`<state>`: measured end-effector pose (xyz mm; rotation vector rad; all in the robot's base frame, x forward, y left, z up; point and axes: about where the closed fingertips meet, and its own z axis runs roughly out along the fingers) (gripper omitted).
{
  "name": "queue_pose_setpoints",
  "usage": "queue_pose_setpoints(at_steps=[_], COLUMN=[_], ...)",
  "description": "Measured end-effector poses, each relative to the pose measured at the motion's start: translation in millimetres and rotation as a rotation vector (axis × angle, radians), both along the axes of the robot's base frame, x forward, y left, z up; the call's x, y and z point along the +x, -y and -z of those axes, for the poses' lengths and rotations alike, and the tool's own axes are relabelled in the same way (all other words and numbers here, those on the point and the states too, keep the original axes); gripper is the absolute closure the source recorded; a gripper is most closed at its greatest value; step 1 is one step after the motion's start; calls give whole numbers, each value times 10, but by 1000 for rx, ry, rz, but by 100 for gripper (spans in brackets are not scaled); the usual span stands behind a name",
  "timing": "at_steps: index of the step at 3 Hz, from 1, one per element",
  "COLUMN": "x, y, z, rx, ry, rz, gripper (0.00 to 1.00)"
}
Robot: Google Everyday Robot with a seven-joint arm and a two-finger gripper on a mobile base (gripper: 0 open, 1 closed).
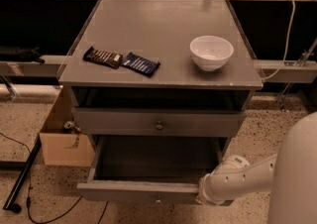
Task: Open middle drawer
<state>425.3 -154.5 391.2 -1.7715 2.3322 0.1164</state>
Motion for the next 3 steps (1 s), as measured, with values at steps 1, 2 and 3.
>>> queue_pose_setpoints(at_steps=[1, 2, 3], x=[0, 0, 0], y=[0, 0, 0], z=[0, 0, 0], rx=[0, 0, 0], ry=[0, 0, 0], rz=[0, 0, 0], gripper=[73, 50, 27])
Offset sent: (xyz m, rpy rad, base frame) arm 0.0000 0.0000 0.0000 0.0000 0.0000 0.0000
